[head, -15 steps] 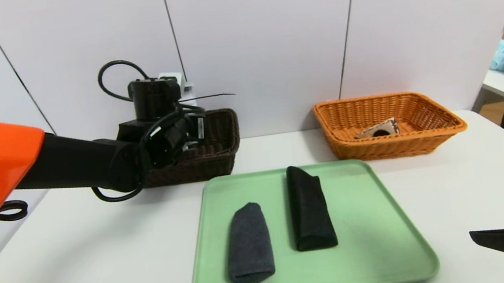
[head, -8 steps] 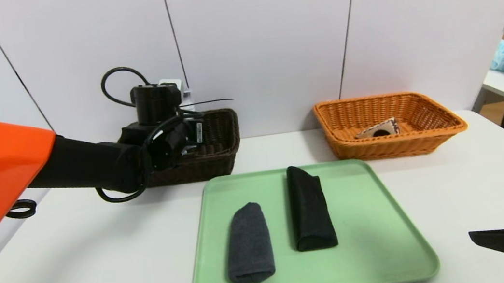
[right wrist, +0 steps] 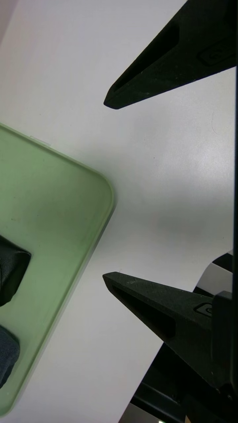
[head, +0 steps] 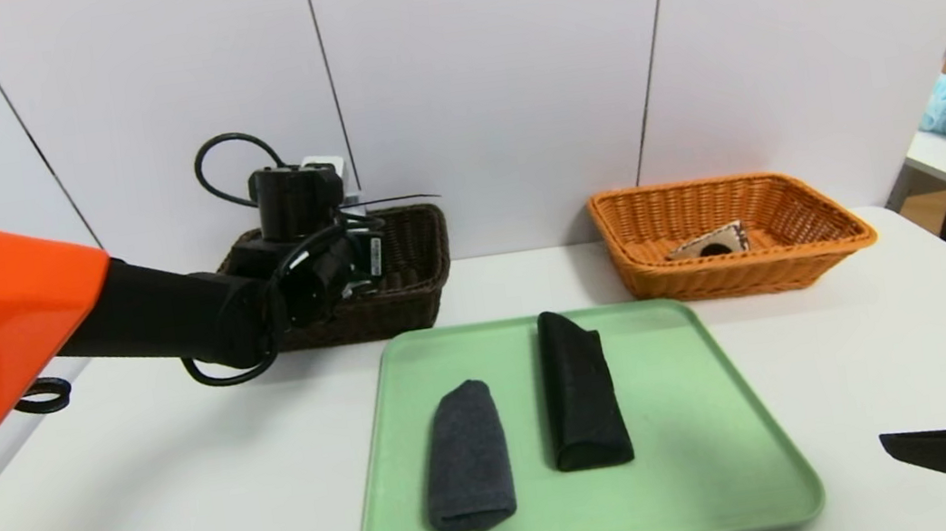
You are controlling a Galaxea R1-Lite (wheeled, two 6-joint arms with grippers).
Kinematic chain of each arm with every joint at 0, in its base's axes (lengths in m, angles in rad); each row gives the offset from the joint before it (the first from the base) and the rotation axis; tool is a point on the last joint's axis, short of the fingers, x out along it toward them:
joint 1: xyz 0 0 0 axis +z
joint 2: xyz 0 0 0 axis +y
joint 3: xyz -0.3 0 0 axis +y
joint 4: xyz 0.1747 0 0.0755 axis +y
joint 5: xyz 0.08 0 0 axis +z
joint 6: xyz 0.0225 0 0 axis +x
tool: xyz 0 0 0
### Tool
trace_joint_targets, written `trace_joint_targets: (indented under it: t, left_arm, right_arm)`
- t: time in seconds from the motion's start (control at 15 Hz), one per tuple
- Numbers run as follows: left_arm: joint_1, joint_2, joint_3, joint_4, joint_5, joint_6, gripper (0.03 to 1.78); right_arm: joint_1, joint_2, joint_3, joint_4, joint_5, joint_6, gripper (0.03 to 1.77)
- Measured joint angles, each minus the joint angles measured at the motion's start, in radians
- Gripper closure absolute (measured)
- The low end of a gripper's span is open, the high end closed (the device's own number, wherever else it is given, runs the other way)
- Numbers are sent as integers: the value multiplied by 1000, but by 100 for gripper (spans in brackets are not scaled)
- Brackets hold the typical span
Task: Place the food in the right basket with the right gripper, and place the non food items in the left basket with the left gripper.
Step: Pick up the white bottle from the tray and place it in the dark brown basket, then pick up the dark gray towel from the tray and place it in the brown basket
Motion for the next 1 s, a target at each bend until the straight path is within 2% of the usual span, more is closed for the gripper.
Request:
trace_joint_targets:
  t: [0.2,0.4,0.8,1.0]
  left_arm:
    - [0,-1,1,0,3,1,62]
    - [0,-6,5,1,4,0,45]
    - [-5,-86,31,4,1,14,27]
    - [-44,-168,60,11,-1,38,22]
  right_arm:
    - [0,0,0,0,0,0,10]
    - [0,1,0,0,0,0,10]
    - [0,4,0,0,-3,-23,10]
    - [2,9,-1,0,-3,-26,10]
